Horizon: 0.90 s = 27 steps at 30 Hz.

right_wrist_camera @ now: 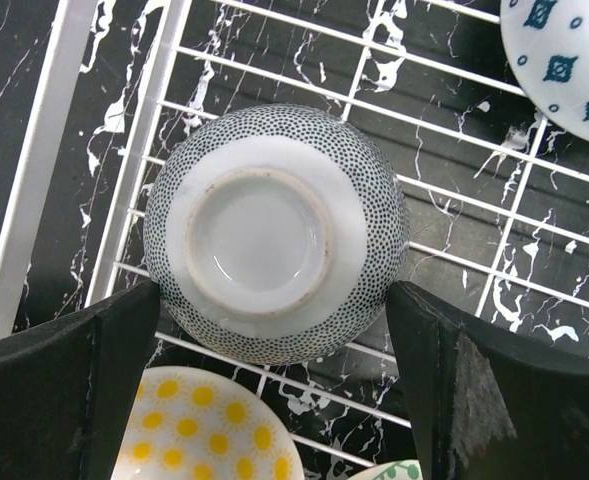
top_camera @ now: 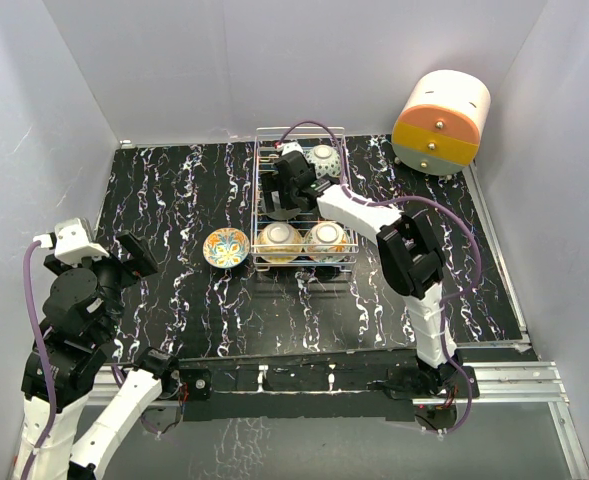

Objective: Load the bowls into the dish rack

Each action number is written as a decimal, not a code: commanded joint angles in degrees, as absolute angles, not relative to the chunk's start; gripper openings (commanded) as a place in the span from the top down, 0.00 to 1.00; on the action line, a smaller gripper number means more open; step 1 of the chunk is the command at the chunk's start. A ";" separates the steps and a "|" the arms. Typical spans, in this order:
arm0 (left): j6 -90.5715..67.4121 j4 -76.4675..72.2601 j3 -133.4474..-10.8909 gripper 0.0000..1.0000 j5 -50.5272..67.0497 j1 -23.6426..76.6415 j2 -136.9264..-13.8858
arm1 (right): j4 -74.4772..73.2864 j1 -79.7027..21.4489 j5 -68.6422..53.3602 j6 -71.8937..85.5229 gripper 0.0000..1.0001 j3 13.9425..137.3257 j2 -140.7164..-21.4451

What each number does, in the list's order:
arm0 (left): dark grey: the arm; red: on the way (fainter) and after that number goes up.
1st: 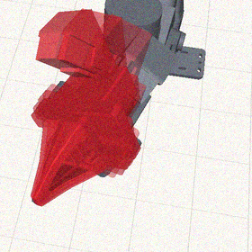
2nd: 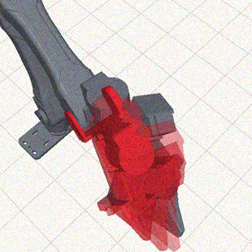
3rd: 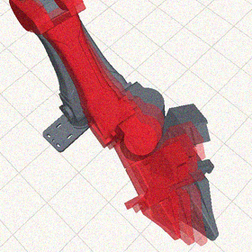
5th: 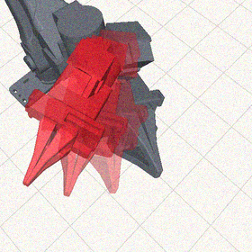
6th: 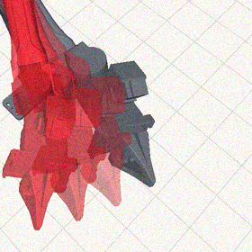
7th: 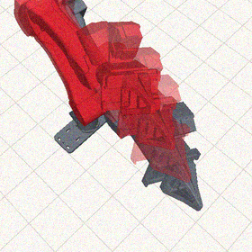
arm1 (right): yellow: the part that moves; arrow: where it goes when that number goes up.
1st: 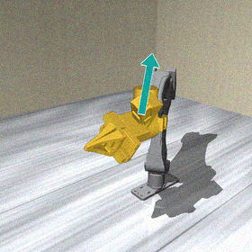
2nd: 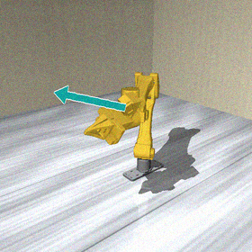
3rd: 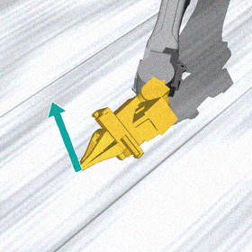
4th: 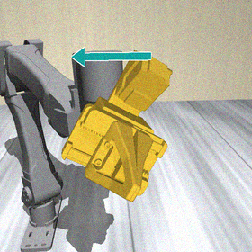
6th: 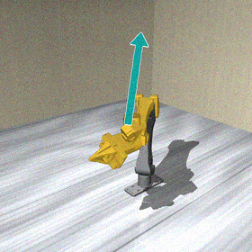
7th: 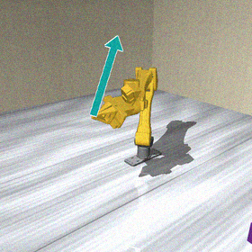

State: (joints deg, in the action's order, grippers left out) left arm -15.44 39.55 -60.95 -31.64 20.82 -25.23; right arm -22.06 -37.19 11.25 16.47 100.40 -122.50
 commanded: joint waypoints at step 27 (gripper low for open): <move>-13.72 39.39 -61.31 0.03 -33.66 21.01 -26.54 | -0.68 -33.03 16.65 15.14 0.01 114.56 -133.86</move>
